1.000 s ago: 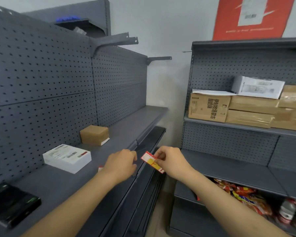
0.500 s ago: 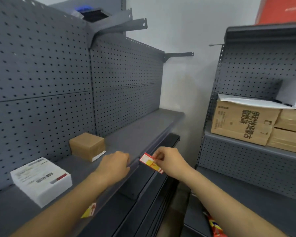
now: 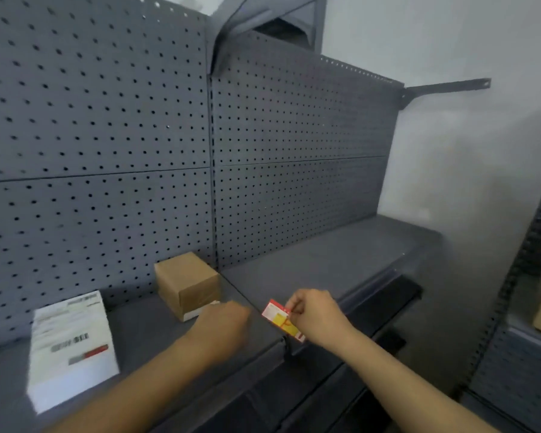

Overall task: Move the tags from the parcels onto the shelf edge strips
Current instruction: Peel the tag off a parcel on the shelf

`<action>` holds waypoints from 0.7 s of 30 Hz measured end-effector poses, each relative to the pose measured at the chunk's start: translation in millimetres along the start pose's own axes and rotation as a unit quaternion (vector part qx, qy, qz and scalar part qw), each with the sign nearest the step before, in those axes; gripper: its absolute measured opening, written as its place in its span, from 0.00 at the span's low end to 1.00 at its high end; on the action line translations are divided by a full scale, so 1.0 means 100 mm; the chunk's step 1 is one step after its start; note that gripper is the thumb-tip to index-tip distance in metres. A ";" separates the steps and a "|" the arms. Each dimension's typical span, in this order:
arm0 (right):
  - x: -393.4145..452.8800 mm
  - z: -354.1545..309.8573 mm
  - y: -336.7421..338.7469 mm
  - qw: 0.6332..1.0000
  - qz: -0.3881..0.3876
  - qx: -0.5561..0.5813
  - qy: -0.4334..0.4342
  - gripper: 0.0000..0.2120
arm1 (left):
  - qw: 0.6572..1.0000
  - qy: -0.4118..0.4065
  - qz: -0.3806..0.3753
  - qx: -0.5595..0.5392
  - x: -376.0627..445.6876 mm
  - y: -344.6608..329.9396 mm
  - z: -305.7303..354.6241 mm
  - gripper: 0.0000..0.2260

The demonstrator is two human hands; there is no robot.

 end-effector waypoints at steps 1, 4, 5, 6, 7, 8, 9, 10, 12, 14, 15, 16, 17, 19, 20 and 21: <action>0.11 0.01 -0.06 1.000 -0.014 0.001 0.019 0.07 | 1.000 0.018 -0.002 0.000 0.03 -0.04 -0.02 0.09; 0.35 0.03 -0.21 0.995 -0.060 0.010 0.077 0.06 | 0.998 0.068 0.002 -0.009 0.15 -0.07 -0.07 0.09; 0.41 0.04 -0.24 0.992 -0.074 0.012 0.097 0.06 | 0.996 0.084 0.006 -0.013 0.17 -0.07 -0.07 0.09; 0.46 0.04 -0.27 0.989 -0.086 0.015 0.116 0.06 | 0.995 0.099 0.010 -0.014 0.17 -0.08 -0.06 0.10; 0.51 0.03 -0.28 0.987 -0.094 0.022 0.132 0.06 | 0.993 0.113 0.014 -0.012 0.17 -0.07 -0.06 0.10; 0.55 0.02 -0.29 0.984 -0.100 0.030 0.146 0.06 | 0.992 0.127 0.022 -0.012 0.14 -0.06 -0.06 0.10; 0.59 0.00 -0.30 0.981 -0.105 0.037 0.160 0.05 | 0.989 0.143 0.034 -0.022 0.10 -0.05 -0.07 0.09; 0.60 -0.03 -0.32 0.978 -0.109 0.042 0.172 0.04 | 0.986 0.158 0.044 -0.036 0.04 -0.03 -0.08 0.09; 0.60 -0.08 -0.38 0.973 -0.116 0.054 0.191 0.05 | 0.982 0.170 0.062 -0.060 -0.11 -0.02 -0.07 0.09; 0.54 -0.15 -0.46 0.967 -0.132 0.070 0.208 0.07 | 0.981 0.164 0.083 -0.064 -0.26 -0.02 -0.04 0.10; 0.50 -0.19 -0.50 0.962 -0.144 0.073 0.220 0.06 | 0.981 0.161 0.090 -0.061 -0.33 -0.02 -0.03 0.11; 0.46 -0.23 -0.52 0.958 -0.150 0.074 0.234 0.06 | 0.981 0.161 0.092 -0.058 -0.41 -0.03 -0.03 0.11; 0.43 -0.26 -0.54 0.955 -0.152 0.076 0.244 0.06 | 0.980 0.167 0.089 -0.060 -0.47 -0.05 -0.05 0.11; 0.39 -0.31 -0.51 0.953 -0.138 0.082 0.257 0.07 | 0.978 0.178 0.079 -0.076 -0.60 -0.13 -0.09 0.11; 0.38 -0.33 -0.48 0.952 -0.126 0.084 0.266 0.07 | 0.978 0.177 0.079 -0.079 -0.65 -0.18 -0.09 0.11; 0.37 -0.36 -0.46 0.950 -0.118 0.089 0.274 0.07 | 0.979 0.171 0.081 -0.081 -0.69 -0.22 -0.08 0.11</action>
Point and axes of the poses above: each hand's wrist, its own x-axis towards the middle knuckle, its own y-axis out of the back of the hand, z = x × y, the point moved 7 cm from there along x, towards the middle knuckle, and after that the axes turned 12 degrees about -x, right-handed, at the moved point
